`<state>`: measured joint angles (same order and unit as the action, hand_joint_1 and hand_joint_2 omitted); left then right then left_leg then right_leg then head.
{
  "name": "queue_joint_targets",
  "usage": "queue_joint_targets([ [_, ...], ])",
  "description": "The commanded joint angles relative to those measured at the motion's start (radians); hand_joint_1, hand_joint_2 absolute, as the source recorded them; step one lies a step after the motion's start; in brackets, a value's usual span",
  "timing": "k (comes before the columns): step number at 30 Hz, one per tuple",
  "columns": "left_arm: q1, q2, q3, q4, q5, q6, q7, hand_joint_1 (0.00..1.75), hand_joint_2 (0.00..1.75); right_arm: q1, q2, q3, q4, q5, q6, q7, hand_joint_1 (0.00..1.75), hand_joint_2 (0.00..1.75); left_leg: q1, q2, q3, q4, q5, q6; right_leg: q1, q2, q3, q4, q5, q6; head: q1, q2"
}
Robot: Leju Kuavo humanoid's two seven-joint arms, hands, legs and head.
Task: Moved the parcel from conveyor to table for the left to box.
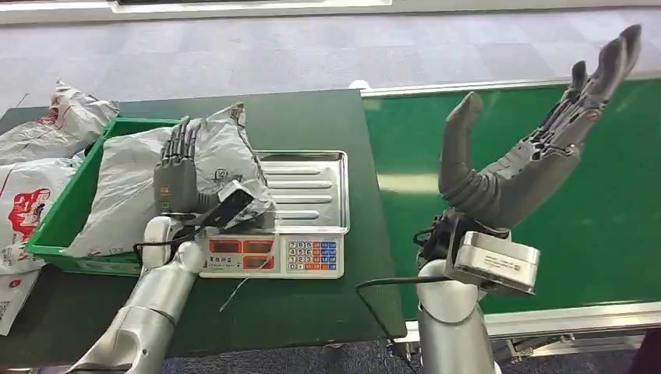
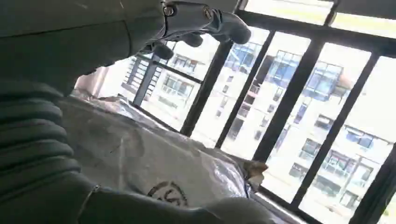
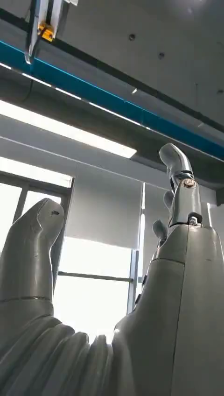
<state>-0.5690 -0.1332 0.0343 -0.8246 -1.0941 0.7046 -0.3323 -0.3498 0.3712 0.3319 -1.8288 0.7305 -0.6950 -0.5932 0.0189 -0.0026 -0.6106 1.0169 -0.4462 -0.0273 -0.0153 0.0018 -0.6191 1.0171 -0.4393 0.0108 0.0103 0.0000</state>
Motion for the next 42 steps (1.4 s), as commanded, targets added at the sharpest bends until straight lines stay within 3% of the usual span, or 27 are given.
queue_joint_targets([
  [1, 0.042, -0.083, 0.133, -0.203, 0.23, -0.006, -0.163, 0.0, 0.0, -0.02, -0.022, -0.018, 0.052, -0.013, -0.003, -0.017, 0.0, 1.75, 0.0, 0.002, 0.005, -0.003, 0.0, 0.002, 0.001, 0.001, 0.005, -0.003, 0.0, -0.001, 0.0, 0.0],
  [2, 0.073, -0.109, 0.157, -0.317, 0.371, -0.006, -0.272, 0.0, 0.0, -0.017, -0.022, -0.023, 0.063, -0.024, -0.003, -0.029, 0.0, 1.75, 0.0, 0.001, 0.002, -0.001, 0.0, 0.002, 0.001, 0.0, 0.002, -0.002, 0.0, -0.001, 0.0, 0.0],
  [5, 0.149, -0.131, 0.108, -0.564, 0.599, -0.006, -0.357, 0.0, 0.0, -0.018, -0.022, -0.036, 0.086, -0.039, -0.003, -0.04, 0.0, 1.75, 0.001, 0.002, 0.0, 0.001, -0.001, 0.002, 0.001, 0.002, 0.0, -0.001, 0.0, 0.0, 0.0, 0.0],
  [10, 0.253, -0.13, 0.004, -0.856, 0.666, -0.006, -0.366, 0.0, 0.0, -0.02, -0.022, -0.042, 0.089, -0.034, -0.003, -0.026, 0.0, 1.75, 0.001, 0.002, 0.002, 0.0, -0.002, 0.002, 0.001, 0.002, 0.002, -0.002, 0.0, -0.001, 0.0, 0.0],
  [14, 0.29, -0.11, -0.087, -0.913, 0.65, -0.006, -0.366, 0.0, 0.0, -0.015, -0.022, -0.041, 0.086, -0.02, -0.003, -0.012, 0.0, 1.75, 0.0, -0.001, 0.001, -0.001, -0.001, 0.002, 0.001, -0.001, 0.002, -0.001, -0.002, 0.0, 0.0, 0.0],
  [15, 0.307, -0.085, -0.158, -0.907, 0.707, -0.078, -0.366, 0.0, 1.75, -0.01, -0.022, -0.043, 0.086, -0.015, -0.003, -0.005, 0.0, 1.75, 0.001, 0.0, 0.003, -0.001, -0.001, 0.002, 0.001, -0.001, 0.003, -0.002, -0.002, 0.0, 0.0, 0.0],
  [21, 0.315, -0.08, -0.182, -0.909, 0.72, -0.094, -0.362, 0.0, 1.75, -0.004, -0.022, -0.047, 0.086, -0.022, -0.003, -0.016, 0.0, 1.75, 0.0, 0.0, 0.003, -0.002, -0.001, 0.002, 0.001, 0.0, 0.003, -0.002, -0.002, 0.0, 0.0, 0.0],
  [27, 0.381, 0.016, -0.331, -0.97, 0.847, -0.448, -0.312, 0.0, 1.75, 0.014, -0.022, -0.033, 0.087, -0.095, -0.003, -0.055, 0.0, 1.75, 0.0, -0.001, 0.004, -0.003, -0.001, 0.002, 0.0, 0.0, 0.004, -0.003, -0.002, 0.0, 0.0, 0.0],
  [30, 0.449, 0.011, -0.366, -0.99, 0.886, -0.67, -0.342, 0.0, 1.75, 0.051, -0.022, 0.057, 0.098, -0.248, -0.003, -0.075, 0.0, 1.75, -0.001, 0.001, 0.007, -0.005, -0.001, 0.002, 0.0, 0.001, 0.006, -0.005, -0.003, 0.0, 0.0, 0.0],
  [34, 0.517, -0.019, -0.384, -1.004, 1.0, -0.896, -0.366, 0.0, 1.75, 0.139, -0.125, 0.128, 0.007, -0.451, 0.088, -0.065, 0.0, 1.75, -0.001, 0.0, 0.008, -0.005, -0.002, 0.002, 0.0, 0.001, 0.008, -0.006, -0.003, 0.0, 0.0, 0.0],
  [40, 0.504, -0.048, -0.37, -0.987, 1.059, -0.967, -0.366, 0.0, 1.75, 0.172, -0.146, 0.124, 0.011, -0.494, 0.194, -0.064, 0.0, 1.75, 0.0, -0.002, 0.003, -0.002, -0.004, 0.001, 0.0, -0.001, 0.004, -0.003, -0.006, 0.001, 0.0, 0.0],
  [42, 0.503, -0.066, -0.35, -0.977, 1.047, -0.978, -0.366, 0.0, 1.75, 0.175, -0.146, 0.118, 0.028, -0.438, 0.234, -0.038, 0.0, 1.75, 0.0, -0.002, 0.004, -0.002, -0.005, 0.001, 0.0, -0.001, 0.005, -0.003, -0.006, 0.001, 0.0, 0.0],
])
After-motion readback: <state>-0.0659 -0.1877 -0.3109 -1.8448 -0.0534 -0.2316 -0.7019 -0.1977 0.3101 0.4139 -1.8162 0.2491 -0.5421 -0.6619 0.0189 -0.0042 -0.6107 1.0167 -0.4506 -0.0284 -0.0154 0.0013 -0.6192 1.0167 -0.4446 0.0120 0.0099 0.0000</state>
